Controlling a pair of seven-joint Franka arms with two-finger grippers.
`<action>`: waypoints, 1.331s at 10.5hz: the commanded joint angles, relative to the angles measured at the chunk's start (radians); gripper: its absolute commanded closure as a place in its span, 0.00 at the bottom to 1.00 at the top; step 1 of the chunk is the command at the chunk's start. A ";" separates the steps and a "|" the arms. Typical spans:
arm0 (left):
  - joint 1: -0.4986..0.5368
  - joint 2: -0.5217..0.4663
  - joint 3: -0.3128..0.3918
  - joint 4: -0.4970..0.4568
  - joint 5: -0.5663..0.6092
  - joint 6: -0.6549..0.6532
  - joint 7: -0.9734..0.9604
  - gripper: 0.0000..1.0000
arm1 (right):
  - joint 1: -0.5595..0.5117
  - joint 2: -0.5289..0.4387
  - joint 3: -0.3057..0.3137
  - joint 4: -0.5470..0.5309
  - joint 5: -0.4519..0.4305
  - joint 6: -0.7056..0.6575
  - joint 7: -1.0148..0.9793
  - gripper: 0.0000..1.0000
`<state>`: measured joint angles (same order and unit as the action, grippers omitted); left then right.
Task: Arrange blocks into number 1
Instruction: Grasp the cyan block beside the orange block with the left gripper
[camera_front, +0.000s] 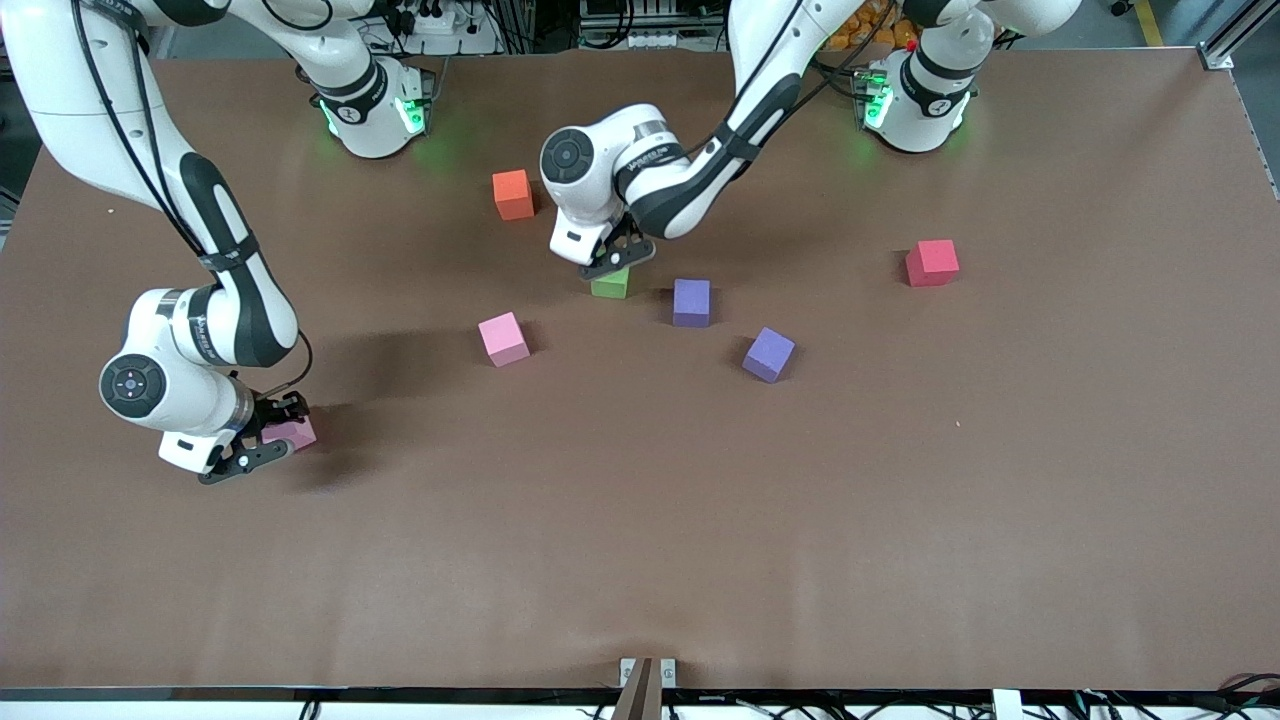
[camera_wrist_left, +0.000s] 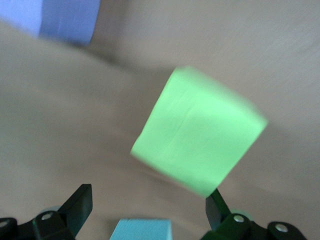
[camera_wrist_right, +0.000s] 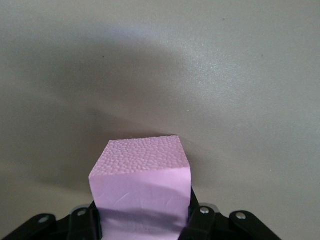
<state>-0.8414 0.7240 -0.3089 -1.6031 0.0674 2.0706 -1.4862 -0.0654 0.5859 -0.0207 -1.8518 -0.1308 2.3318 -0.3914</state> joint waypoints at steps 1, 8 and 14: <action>-0.001 -0.049 -0.031 -0.067 0.016 -0.014 -0.061 0.00 | 0.002 -0.009 0.005 -0.006 0.025 0.009 0.002 0.56; -0.005 -0.054 -0.064 -0.067 -0.099 0.042 -0.077 0.00 | 0.025 -0.116 0.005 -0.007 0.027 -0.003 0.173 0.57; -0.031 -0.031 -0.064 -0.087 -0.135 0.071 -0.085 0.00 | 0.088 -0.233 0.007 -0.004 0.027 -0.029 0.405 0.57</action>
<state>-0.8581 0.6923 -0.3745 -1.6832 -0.0424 2.1154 -1.5423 0.0179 0.3947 -0.0135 -1.8370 -0.1179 2.3121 -0.0325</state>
